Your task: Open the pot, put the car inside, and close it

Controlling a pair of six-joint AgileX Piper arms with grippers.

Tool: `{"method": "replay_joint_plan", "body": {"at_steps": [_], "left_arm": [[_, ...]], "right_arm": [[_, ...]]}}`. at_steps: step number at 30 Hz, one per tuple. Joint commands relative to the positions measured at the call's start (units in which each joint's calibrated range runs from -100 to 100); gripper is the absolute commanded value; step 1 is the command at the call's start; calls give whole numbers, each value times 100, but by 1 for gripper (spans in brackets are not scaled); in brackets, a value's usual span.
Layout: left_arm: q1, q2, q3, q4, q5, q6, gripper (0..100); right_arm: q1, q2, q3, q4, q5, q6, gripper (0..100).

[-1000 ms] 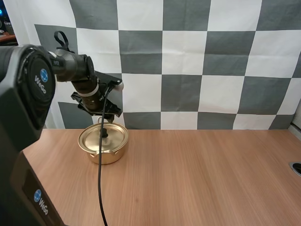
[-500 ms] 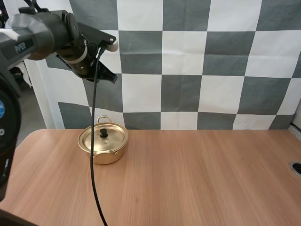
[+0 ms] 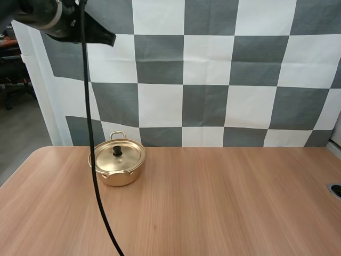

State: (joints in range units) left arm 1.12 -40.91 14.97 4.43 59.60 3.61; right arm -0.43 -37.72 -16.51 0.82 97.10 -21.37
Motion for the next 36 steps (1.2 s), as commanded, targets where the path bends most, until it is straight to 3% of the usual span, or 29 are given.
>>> {"method": "replay_joint_plan", "body": {"at_steps": [1,7,13,18,30,33,34,36], "left_arm": [[3,-593,-5,21,150,-223,0],[3,-1432,7,93,1826,-1243,0],[-99,-1932,545,3,2161,-1310,0],[-151,-2474,1721,-63,764,-1321,0],[-151,-3794,4768,-75,-2171,-1776,0],[-151,-4339,6019,-75,-3305,-1881,0],[-151,-4784,6900,-75,-4076,-1881,0],[-151,-5221,7723,-75,-4631,-1881,0]], "right_arm": [[-4,44,81,-23,-187,53,0],[-4,-1,1431,-82,-935,241,0],[-4,-250,3308,-82,-2657,305,0],[-4,-394,4635,-82,-4231,305,0],[-4,-554,5900,-19,-4829,305,0],[47,-783,6063,-219,-4668,305,0],[86,-956,6181,-331,-4710,271,0],[111,-1575,6926,-331,-5418,271,0]]}}
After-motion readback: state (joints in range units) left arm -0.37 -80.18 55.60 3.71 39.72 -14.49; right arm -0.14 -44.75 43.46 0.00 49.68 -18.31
